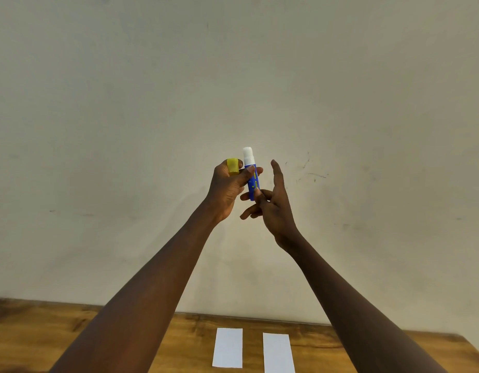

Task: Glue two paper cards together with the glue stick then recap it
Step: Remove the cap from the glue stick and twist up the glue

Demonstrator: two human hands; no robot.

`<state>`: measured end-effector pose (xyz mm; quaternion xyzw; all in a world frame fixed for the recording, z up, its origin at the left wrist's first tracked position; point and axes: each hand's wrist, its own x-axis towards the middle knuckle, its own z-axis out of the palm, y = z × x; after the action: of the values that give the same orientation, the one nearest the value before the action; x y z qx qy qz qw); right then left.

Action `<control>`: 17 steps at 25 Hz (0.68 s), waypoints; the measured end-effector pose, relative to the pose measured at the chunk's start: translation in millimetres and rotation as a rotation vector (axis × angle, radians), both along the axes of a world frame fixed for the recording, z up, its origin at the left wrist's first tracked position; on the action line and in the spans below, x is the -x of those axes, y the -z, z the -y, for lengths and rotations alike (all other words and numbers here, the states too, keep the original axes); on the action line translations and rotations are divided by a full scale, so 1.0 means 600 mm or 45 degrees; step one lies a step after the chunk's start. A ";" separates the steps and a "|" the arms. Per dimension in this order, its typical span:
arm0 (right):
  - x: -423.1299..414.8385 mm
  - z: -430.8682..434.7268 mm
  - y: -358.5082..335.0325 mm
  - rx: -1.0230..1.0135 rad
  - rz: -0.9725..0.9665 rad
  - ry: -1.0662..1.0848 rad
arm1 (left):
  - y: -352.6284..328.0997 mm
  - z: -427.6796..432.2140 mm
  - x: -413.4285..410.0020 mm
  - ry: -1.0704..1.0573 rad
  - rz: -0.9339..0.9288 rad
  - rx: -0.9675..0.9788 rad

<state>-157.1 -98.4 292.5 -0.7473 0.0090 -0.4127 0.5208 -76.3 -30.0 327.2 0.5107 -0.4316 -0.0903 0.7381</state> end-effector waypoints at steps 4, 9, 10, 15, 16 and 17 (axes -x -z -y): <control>-0.003 0.004 0.008 -0.307 -0.009 -0.211 | 0.007 -0.002 -0.006 0.102 -0.043 -0.022; -0.005 0.008 0.008 -0.584 -0.023 -0.402 | 0.009 -0.002 -0.004 0.135 -0.057 -0.038; -0.007 0.008 0.008 -0.524 -0.036 -0.343 | 0.009 -0.001 -0.004 0.117 -0.064 -0.033; -0.009 0.008 0.012 -0.182 0.074 0.120 | 0.000 0.001 0.001 -0.051 -0.068 0.016; -0.007 0.007 0.013 -0.144 0.096 0.162 | -0.001 0.001 0.004 -0.061 -0.053 0.028; -0.005 0.007 0.014 -0.108 0.113 0.189 | -0.002 0.001 0.006 -0.063 -0.043 0.034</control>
<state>-153.8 -102.4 284.1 -0.7028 0.0585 -0.4821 0.5198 -79.9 -30.4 328.4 0.5097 -0.4074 -0.0751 0.7540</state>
